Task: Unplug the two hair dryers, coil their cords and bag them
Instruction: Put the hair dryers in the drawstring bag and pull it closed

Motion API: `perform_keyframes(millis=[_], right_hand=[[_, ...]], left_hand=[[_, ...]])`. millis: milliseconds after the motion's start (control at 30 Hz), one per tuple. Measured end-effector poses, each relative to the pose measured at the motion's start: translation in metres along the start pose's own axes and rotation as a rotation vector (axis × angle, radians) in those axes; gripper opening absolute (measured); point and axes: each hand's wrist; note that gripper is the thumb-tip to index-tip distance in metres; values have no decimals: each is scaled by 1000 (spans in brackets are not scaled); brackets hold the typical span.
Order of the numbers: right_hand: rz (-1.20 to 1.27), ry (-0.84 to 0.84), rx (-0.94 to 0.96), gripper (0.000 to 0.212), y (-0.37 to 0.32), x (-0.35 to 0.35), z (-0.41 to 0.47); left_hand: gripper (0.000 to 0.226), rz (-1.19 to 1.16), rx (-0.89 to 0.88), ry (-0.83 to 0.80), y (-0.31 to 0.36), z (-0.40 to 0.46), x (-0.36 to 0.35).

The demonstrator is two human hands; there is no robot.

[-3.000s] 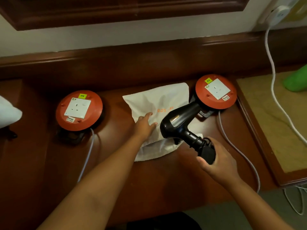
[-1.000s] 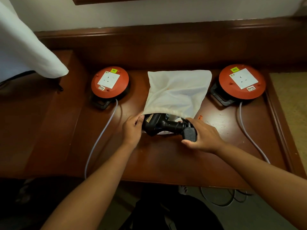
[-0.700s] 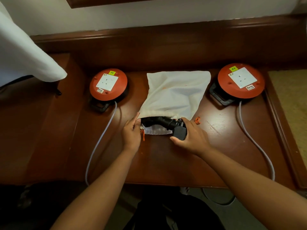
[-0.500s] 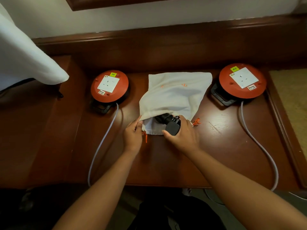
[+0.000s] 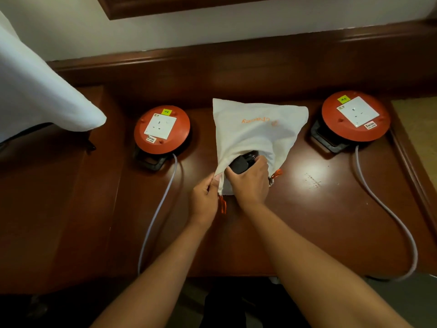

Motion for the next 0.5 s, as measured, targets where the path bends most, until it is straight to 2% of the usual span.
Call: perform_keyframes(millis=[167,267,400,500], right_hand=[[-136,-13,93,96,-10,-19,-2],[-171,-39,108,98,-12,-31,-7],[-85,-103,76,93,-22,-42,-5],[33,-201,91,89,-21,-42,-5]], left_hand=[[31,-64,-14,51,7,27,6],[29,9,-86,45,5,39,15],[28,70,-113,2,-21,46,30],[29,94,-48,-10,-36,55,37]])
Point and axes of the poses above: each hand's wrist, its own z-axis towards the middle knuckle, its own x-axis out of the back of the hand, y = z × x, and after that the axes turned 9 degrees about y, right-handed
